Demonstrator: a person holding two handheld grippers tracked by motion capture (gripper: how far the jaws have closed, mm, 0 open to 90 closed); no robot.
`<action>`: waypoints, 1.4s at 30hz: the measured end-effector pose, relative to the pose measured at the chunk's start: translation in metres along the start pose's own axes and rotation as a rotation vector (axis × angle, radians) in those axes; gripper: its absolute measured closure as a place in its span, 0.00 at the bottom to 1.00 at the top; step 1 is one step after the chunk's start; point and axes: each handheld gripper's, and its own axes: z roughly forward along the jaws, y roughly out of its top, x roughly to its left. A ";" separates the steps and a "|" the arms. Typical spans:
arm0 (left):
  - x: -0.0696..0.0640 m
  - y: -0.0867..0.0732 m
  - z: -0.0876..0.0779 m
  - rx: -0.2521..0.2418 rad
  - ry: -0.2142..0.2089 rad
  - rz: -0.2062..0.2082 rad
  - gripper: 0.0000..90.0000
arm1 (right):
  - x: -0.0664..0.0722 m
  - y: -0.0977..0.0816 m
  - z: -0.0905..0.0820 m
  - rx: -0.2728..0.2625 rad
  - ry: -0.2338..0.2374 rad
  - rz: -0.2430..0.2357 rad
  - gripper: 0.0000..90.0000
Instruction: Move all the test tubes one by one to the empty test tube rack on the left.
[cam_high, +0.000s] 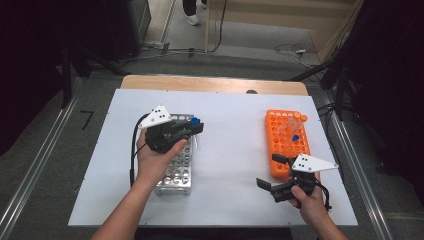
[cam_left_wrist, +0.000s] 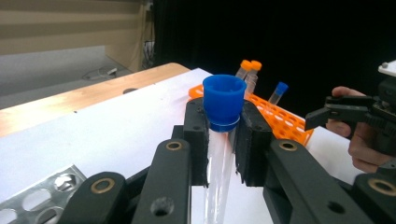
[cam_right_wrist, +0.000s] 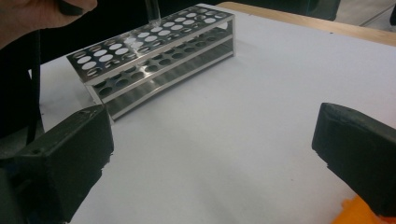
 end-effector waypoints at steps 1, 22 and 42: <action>0.002 0.001 0.000 0.000 0.005 0.002 0.86 | 0.000 0.000 0.000 0.000 0.000 0.000 0.00; 0.044 0.007 0.012 -0.028 0.166 -0.036 0.86 | -0.021 -0.007 -0.013 -0.030 -0.083 0.034 0.00; 0.082 -0.004 0.048 -0.071 0.317 -0.059 0.86 | -0.022 -0.011 -0.012 -0.048 -0.070 0.032 0.00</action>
